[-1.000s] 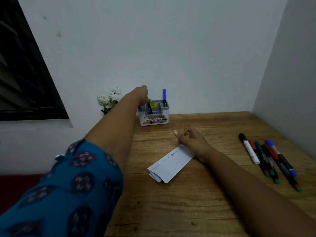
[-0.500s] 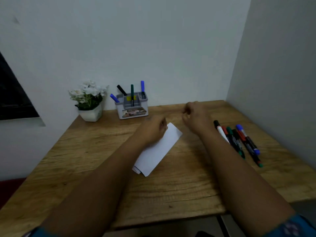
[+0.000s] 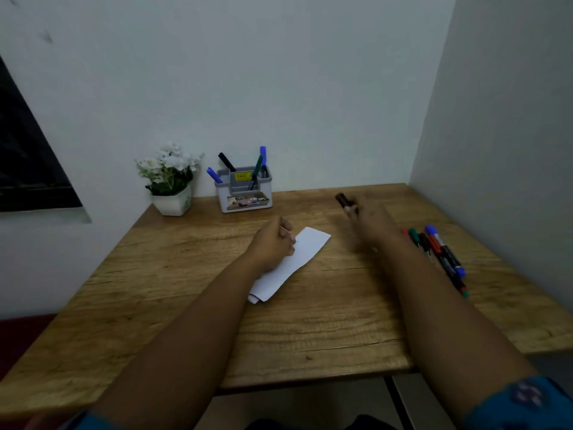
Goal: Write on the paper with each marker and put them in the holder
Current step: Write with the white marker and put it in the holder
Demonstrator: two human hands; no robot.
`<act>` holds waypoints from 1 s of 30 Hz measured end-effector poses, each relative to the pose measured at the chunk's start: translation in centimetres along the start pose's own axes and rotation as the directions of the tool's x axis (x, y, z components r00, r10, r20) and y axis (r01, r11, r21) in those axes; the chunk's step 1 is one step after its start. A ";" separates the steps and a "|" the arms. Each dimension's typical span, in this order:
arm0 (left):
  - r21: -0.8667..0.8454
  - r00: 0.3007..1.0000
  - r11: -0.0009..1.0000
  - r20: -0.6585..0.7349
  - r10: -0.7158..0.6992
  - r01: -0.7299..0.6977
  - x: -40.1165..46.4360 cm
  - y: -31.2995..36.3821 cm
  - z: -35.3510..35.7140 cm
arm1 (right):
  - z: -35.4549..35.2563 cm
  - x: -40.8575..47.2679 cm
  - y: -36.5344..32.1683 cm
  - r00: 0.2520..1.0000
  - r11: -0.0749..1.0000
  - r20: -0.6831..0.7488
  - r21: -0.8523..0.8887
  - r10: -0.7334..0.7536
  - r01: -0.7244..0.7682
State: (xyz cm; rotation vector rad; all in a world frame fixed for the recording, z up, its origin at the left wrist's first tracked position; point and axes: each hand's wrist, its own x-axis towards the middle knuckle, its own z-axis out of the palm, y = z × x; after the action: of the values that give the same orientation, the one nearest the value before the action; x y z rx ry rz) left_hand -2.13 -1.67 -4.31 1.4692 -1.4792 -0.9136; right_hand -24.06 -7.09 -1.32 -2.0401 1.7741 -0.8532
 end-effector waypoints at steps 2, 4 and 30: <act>-0.044 0.999 0.999 -0.048 -0.009 0.007 0.5 -0.3 -0.2 | 0.7 -1.1 -2.0 0.976 0.968 0.066 0.157 -0.207 0.194; 0.012 0.995 0.998 -0.086 0.058 -0.057 0.6 -0.2 -0.1 | 1.8 -1.8 -3.7 0.919 0.929 0.153 -0.015 -0.363 0.369; 0.690 0.983 0.701 0.115 0.143 -0.183 0.2 0.4 0.3 | 1.9 0.3 -2.2 0.970 0.863 0.179 -0.450 -0.165 0.230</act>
State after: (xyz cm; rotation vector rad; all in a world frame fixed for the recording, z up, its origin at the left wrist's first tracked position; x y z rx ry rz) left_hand -2.54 -1.89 -4.09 1.7956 -2.0992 -0.2597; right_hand -21.14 -7.29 -1.39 -2.5501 1.8500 -0.3330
